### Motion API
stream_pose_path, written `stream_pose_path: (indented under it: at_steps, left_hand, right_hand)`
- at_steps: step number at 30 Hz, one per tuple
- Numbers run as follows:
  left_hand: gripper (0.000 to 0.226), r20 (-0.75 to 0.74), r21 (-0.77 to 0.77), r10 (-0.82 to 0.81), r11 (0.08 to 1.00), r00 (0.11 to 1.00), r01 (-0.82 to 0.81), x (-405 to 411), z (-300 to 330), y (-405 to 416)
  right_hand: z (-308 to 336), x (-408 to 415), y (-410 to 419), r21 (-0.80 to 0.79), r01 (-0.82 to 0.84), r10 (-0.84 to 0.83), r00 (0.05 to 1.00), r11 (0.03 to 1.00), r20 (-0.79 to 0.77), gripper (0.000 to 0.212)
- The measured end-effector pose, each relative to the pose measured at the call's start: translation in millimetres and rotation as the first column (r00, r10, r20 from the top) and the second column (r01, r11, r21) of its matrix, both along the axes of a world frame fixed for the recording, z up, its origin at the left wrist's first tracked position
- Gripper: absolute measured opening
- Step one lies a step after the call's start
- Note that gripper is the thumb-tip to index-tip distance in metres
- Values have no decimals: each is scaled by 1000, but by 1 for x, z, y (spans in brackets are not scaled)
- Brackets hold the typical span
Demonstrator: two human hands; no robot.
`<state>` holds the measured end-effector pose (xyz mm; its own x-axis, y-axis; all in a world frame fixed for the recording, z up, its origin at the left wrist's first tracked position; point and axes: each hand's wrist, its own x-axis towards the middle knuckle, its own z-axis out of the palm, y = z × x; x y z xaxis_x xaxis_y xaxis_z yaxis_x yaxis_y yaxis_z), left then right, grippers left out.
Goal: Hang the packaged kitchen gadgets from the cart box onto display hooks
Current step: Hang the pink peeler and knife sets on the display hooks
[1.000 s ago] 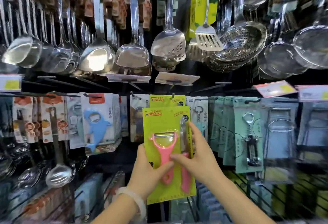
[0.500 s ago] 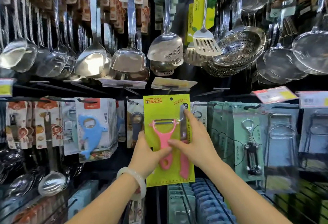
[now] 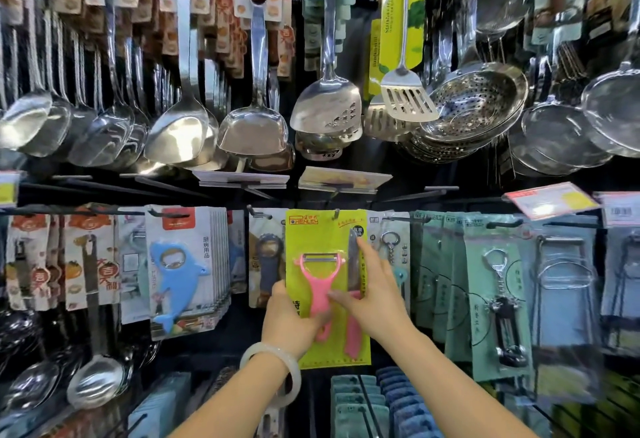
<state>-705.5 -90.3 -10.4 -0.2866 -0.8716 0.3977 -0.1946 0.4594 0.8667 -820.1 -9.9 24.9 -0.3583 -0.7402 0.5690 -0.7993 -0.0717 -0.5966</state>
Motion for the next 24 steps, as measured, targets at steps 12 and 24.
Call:
stream_pose_path:
  at_steps: [12,24]
  left_hand:
    - [96,67,-269,367,902,928,-338,-10,-42,48]
    - [77,606,-399,-216,750,766,528,-135,-98,193]
  right_hand:
    - [-42,-16,37,79,79,-75,996,994,-51,86]
    - [-153,-107,210,327,560,-542,826,761,-152,79]
